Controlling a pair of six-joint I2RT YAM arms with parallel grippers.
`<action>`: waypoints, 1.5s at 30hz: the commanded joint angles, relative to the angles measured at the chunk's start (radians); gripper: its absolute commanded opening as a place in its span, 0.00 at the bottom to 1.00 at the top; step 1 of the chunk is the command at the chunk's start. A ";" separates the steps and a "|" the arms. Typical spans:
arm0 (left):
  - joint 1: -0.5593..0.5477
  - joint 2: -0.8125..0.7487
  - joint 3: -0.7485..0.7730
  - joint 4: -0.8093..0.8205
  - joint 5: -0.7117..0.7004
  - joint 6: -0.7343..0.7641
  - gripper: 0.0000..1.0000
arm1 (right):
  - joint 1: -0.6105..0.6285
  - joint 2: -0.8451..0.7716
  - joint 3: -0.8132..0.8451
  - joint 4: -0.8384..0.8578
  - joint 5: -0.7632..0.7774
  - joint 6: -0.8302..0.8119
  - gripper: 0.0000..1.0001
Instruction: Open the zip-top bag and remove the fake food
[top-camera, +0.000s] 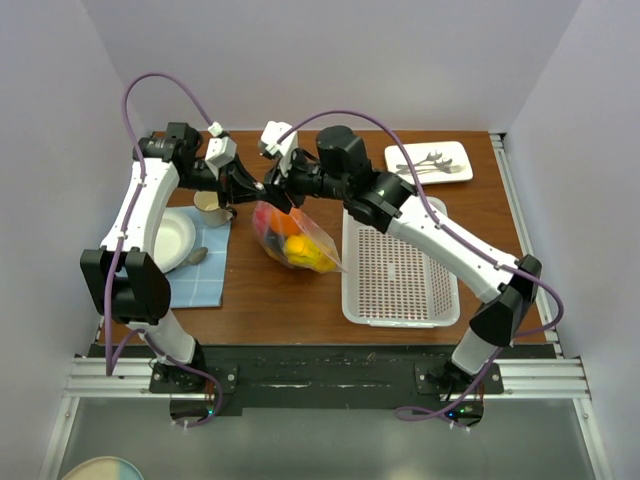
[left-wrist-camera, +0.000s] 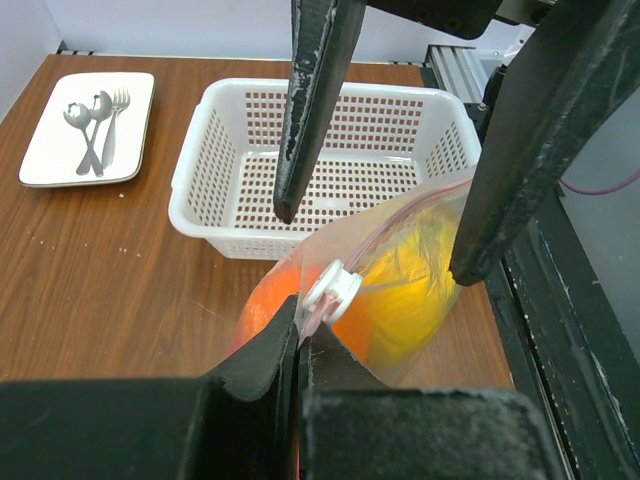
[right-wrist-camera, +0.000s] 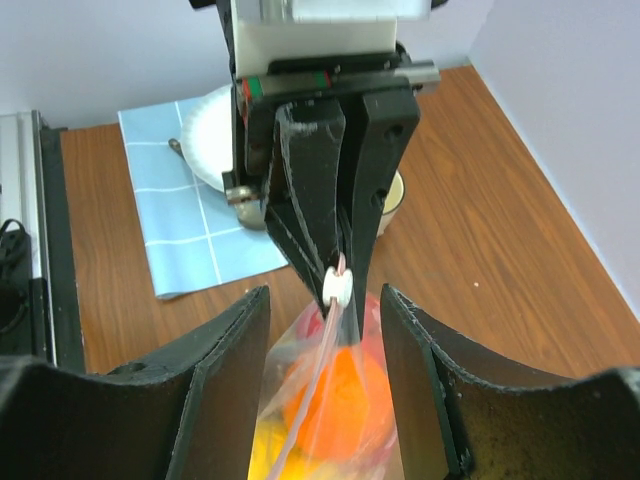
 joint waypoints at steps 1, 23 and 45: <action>-0.008 -0.012 -0.011 0.003 0.037 0.008 0.01 | 0.006 0.020 0.052 0.044 -0.027 0.017 0.52; -0.008 -0.011 -0.032 0.003 0.021 0.028 0.01 | 0.006 0.002 0.034 0.008 -0.001 -0.009 0.18; 0.026 -0.031 0.089 0.167 0.024 -0.205 0.01 | 0.008 -0.382 -0.437 -0.025 0.172 0.027 0.15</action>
